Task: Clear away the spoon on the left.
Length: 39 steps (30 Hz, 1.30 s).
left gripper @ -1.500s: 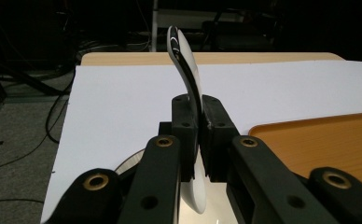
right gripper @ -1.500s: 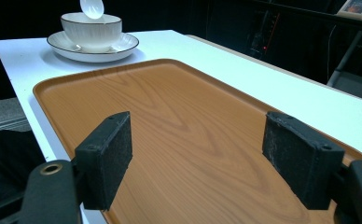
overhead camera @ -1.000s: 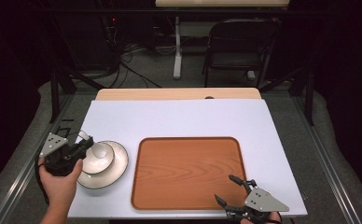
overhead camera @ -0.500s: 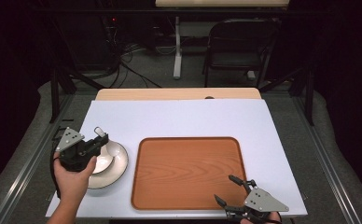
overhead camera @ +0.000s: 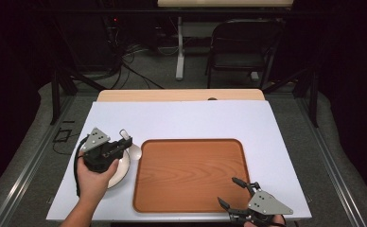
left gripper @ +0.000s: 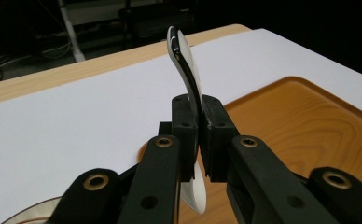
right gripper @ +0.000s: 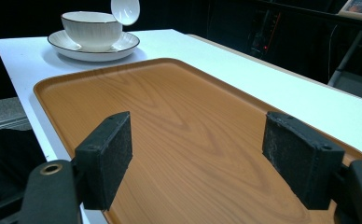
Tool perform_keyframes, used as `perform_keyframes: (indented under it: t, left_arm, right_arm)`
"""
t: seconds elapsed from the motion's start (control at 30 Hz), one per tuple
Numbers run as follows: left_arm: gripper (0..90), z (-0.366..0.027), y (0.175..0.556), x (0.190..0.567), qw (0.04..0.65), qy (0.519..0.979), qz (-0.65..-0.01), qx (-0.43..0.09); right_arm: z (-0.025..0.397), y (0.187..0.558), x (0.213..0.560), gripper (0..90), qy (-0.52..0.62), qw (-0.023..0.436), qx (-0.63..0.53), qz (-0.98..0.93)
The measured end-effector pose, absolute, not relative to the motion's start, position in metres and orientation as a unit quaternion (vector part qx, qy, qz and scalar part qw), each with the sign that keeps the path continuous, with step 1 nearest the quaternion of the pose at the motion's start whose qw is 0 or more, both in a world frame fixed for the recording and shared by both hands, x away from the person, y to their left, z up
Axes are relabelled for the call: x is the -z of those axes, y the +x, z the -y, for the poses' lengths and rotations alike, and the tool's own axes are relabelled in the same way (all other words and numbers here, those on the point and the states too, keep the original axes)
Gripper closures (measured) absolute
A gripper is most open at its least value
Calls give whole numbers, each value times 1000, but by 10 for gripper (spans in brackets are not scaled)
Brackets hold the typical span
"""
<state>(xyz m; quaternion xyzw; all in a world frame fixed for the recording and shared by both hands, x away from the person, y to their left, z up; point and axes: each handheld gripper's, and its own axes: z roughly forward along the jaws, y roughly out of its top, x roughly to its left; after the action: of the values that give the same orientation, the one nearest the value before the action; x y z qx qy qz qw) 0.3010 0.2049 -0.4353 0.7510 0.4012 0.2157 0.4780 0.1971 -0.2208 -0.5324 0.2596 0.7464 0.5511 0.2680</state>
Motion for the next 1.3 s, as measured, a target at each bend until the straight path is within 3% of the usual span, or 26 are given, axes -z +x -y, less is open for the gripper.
perform_keyframes:
  t: [0.57, 1.3]
  left_arm:
    - [856, -162, 303, 437, 414, 827, -344, -163]
    - [855, -141, 316, 464, 369, 856, -355, -74]
  right_arm:
    - [221, 197, 533, 239, 259, 266, -550, -748]
    - [221, 197, 532, 239, 258, 267, -550, -748]
